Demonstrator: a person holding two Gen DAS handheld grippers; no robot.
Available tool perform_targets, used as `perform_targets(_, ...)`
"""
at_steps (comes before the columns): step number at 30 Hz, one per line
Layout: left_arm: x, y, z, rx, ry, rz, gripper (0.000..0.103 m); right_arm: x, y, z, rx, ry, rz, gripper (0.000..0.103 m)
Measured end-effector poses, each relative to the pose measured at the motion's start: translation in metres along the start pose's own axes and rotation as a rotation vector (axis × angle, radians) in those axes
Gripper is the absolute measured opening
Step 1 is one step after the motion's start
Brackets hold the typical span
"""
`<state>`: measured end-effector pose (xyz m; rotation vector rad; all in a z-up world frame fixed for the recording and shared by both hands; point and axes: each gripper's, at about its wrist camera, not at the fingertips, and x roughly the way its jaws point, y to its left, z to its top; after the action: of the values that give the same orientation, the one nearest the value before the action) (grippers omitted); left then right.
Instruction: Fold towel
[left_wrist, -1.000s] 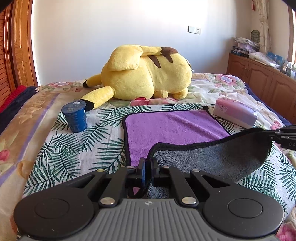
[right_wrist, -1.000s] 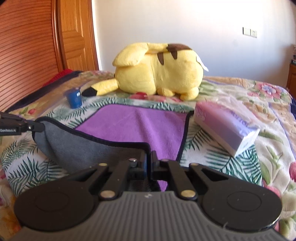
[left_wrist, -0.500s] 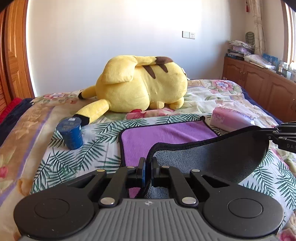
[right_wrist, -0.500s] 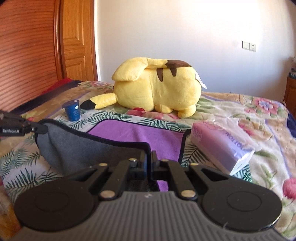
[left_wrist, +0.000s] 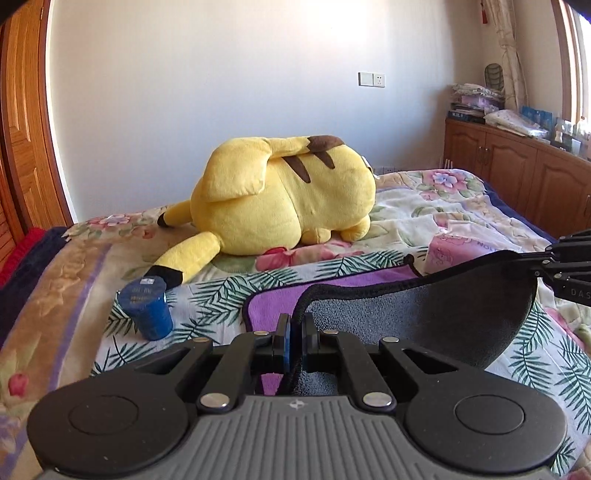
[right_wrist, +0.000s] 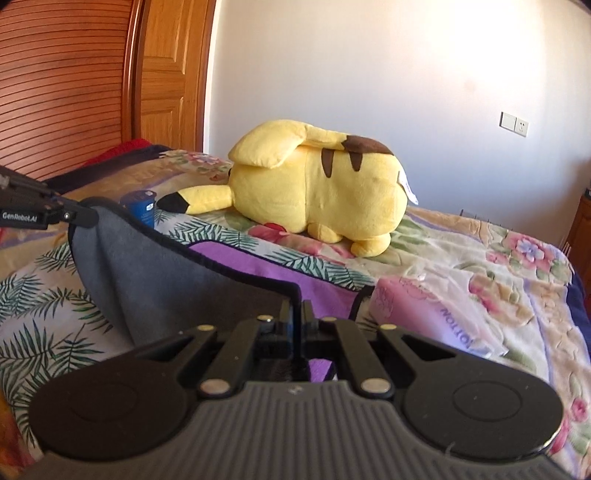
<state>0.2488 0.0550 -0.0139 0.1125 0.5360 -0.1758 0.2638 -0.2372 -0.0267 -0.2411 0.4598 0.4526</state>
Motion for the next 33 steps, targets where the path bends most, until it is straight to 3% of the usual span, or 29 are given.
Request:
perform_targets(16, 0.014, 0.006, 0.034, -0.006, -0.040, 0.061, 0.000, 0.012, -0.018, 0.033, -0.001, -0.023, -0.010, 0.004)
perform_targets(33, 0.053, 0.009, 0.059, 0.005, -0.048, 0.066, 0.000, 0.043, -0.028, 0.049, -0.051, -0.057, -0.047, 0.004)
